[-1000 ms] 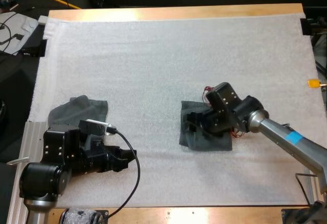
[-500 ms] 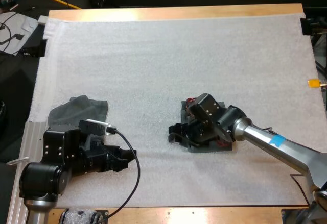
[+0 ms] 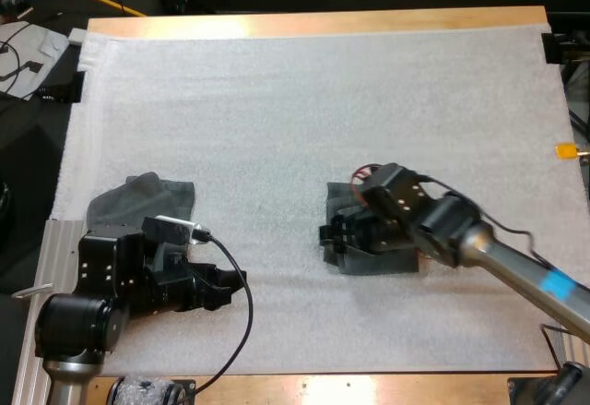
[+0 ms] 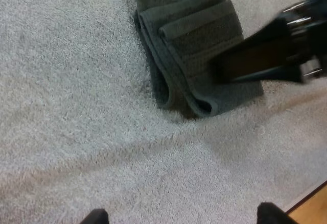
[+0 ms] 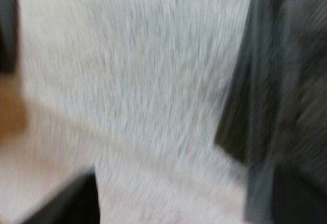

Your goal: Pick towel from pile, fold and stack

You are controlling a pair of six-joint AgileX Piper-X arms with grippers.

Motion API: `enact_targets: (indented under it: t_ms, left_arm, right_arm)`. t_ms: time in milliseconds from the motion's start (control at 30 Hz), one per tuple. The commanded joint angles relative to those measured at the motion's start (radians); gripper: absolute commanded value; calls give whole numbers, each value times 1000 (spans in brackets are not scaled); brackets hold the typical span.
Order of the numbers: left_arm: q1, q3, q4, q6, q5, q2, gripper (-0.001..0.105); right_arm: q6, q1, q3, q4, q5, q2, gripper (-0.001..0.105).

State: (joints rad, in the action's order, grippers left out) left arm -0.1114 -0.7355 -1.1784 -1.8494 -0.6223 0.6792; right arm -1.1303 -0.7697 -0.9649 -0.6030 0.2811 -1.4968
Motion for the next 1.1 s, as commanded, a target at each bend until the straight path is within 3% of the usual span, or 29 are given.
enact_targets:
  t_ms: [0,333,900,1067]
  left_arm:
    - [-2,-4,4,4,-11,-4,57]
    - [-4,0,10,7,-12,-2,57]
    - [-2,5,37,14,-12,2,58]
    - [-2,0,91,-10,-3,13,69]
  right_arm:
    - [-56,2,-6,-105,-70,100,67]
    - [-137,1,-8,-374,-171,385,67]
    - [-124,4,-5,-592,-282,749,67]
    - [-126,5,-3,-620,-336,798,67]
